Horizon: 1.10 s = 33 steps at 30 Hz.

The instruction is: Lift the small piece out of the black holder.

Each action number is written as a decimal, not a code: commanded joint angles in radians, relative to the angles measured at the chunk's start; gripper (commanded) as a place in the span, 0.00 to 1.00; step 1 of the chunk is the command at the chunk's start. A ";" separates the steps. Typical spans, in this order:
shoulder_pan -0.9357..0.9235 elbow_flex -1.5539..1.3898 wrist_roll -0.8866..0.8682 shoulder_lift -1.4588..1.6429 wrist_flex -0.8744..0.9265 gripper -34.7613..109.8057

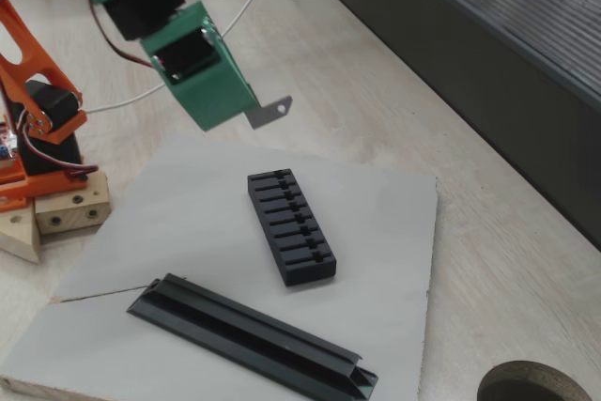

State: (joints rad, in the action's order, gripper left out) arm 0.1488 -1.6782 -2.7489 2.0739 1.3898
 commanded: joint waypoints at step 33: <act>-0.195 0.015 -0.018 0.362 -0.006 0.26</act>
State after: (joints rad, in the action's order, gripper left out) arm -0.0276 -1.6782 -2.7489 2.3547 1.3898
